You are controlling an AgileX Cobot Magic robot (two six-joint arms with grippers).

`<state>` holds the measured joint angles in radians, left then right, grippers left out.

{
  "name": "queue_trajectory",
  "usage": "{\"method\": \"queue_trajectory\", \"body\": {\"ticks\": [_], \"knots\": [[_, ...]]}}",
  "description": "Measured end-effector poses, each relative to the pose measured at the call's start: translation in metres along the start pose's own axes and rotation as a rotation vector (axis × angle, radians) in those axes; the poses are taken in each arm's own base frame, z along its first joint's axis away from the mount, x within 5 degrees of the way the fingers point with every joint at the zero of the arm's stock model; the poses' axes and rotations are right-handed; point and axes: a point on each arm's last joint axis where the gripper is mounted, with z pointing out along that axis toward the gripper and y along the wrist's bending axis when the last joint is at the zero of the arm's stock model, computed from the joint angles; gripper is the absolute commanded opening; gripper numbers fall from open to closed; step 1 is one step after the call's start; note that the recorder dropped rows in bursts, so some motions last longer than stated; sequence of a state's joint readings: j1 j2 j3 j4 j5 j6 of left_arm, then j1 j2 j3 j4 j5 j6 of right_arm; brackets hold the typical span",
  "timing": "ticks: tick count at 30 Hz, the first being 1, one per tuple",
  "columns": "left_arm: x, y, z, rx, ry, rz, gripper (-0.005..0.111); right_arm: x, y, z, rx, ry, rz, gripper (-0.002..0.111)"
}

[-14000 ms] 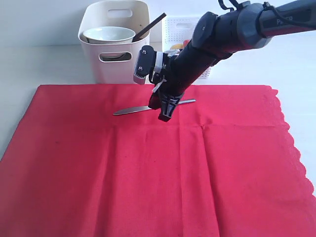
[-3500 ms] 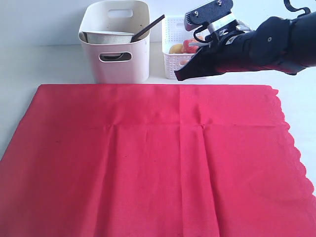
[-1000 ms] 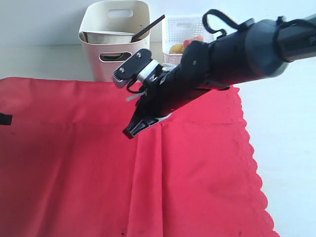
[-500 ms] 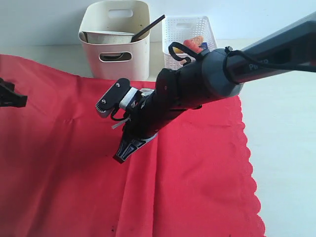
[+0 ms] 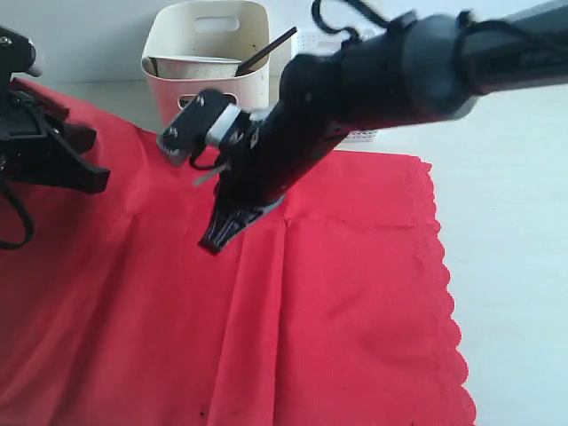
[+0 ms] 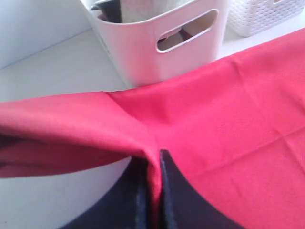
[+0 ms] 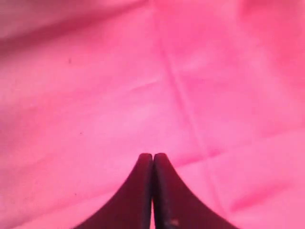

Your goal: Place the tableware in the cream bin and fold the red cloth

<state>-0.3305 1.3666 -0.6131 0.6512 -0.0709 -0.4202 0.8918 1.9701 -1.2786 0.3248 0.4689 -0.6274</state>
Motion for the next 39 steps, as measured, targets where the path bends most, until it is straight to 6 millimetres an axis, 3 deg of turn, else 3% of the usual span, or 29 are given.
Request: {"method": "queue_trajectory", "body": {"ticks": [3, 5, 7, 11, 15, 19, 21, 24, 27, 39], "knots": [[-0.001, -0.009, 0.000, 0.023, 0.004, 0.018, 0.000, -0.011, -0.023, -0.062, 0.166, -0.079, 0.089, 0.000], [-0.001, -0.008, -0.001, 0.015, 0.015, 0.019, 0.000, -0.007, -0.034, -0.087, 0.227, -0.114, 0.166, 0.000], [0.001, -0.006, -0.004, -0.002, 0.037, 0.020, 0.000, 0.004, -0.046, -0.111, 0.283, -0.147, 0.218, 0.000], [-0.003, -0.006, -0.010, -0.011, 0.024, -0.001, 0.000, 0.026, -0.067, -0.137, 0.357, -0.202, 0.320, 0.000], [-0.017, -0.016, -0.011, 0.014, -0.006, -0.013, 0.000, 0.035, -0.081, -0.145, 0.390, -0.220, 0.409, 0.000], [-0.038, -0.040, -0.016, 0.069, -0.038, 0.028, 0.000, 0.036, -0.083, -0.148, 0.414, -0.214, 0.390, 0.000], [-0.045, -0.053, -0.016, 0.105, -0.048, 0.048, 0.000, 0.039, -0.088, -0.160, 0.468, -0.221, 0.388, 0.000], [-0.057, -0.078, -0.008, 0.168, -0.053, 0.086, 0.000, 0.046, -0.093, -0.196, 0.548, -0.273, 0.451, 0.000], [-0.063, -0.093, 0.000, 0.203, -0.051, 0.104, 0.000, 0.049, -0.091, -0.209, 0.568, -0.283, 0.470, 0.000], [-0.075, -0.148, 0.033, 0.361, -0.095, 0.158, 0.000, 0.052, -0.092, -0.209, 0.575, -0.264, 0.477, 0.000]]}}
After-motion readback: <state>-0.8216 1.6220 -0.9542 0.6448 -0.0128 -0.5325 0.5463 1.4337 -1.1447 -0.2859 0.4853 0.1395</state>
